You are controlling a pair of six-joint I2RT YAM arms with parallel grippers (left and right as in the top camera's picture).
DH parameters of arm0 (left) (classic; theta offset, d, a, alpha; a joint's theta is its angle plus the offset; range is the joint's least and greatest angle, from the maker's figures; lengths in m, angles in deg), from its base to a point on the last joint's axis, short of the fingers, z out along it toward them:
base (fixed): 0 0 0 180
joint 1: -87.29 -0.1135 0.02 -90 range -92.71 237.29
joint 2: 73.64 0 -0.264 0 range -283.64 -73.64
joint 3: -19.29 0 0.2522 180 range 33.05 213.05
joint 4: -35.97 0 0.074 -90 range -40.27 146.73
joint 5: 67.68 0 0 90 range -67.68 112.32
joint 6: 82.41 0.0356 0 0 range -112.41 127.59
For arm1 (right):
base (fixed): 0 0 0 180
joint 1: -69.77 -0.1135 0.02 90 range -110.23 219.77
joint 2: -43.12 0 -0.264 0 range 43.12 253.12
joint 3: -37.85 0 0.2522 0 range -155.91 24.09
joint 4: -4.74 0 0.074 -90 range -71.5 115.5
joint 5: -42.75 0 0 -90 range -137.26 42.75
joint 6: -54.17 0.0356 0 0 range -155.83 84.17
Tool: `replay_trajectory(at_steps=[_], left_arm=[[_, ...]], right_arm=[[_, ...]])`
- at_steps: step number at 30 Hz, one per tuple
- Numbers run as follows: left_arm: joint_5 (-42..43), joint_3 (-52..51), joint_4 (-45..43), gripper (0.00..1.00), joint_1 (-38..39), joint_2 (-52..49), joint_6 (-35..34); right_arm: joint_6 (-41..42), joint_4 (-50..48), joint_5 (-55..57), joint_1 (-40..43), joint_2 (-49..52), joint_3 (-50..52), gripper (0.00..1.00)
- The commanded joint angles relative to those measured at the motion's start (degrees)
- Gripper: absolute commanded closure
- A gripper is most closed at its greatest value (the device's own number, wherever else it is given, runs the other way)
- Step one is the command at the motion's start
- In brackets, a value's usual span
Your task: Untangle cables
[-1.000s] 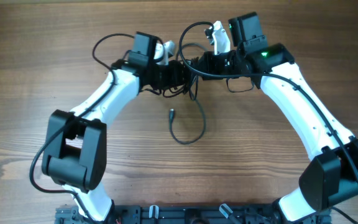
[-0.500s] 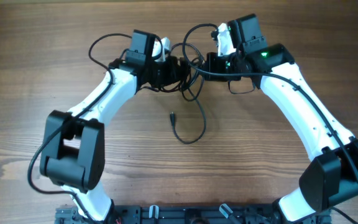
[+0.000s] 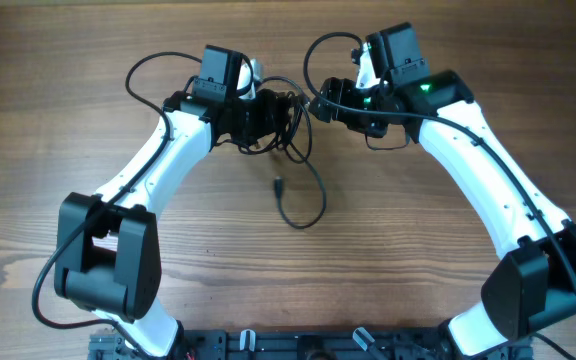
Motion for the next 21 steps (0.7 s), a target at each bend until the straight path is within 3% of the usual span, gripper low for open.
replay_trajectory(at_steps=[1, 5, 9, 17, 21], left_arm=[[-2.08, 1.29, -0.13, 0.96, 0.37, 1.51, -0.33], [3.76, 1.29, -0.42, 0.96, 1.31, 1.51, -0.33], [8.81, 1.29, -1.9, 0.96, 1.27, 1.51, -1.29], [9.75, 1.29, -4.94, 0.96, 1.25, 1.51, -3.54], [17.11, 1.33, -8.81, 0.96, -0.28, 2.51, -3.48]], right_arm=[[1.18, -0.59, 3.85, -0.55, -1.22, 0.02, 0.18], [-1.95, -3.06, 2.6, -2.56, -1.2, 0.02, 0.17], [-1.57, -3.63, 1.31, -2.8, 1.68, 0.02, 0.23], [-1.57, -5.55, -1.51, -3.23, 7.96, 0.02, 0.6], [-1.49, -5.27, 1.55, -3.21, 9.53, 0.02, 0.8]])
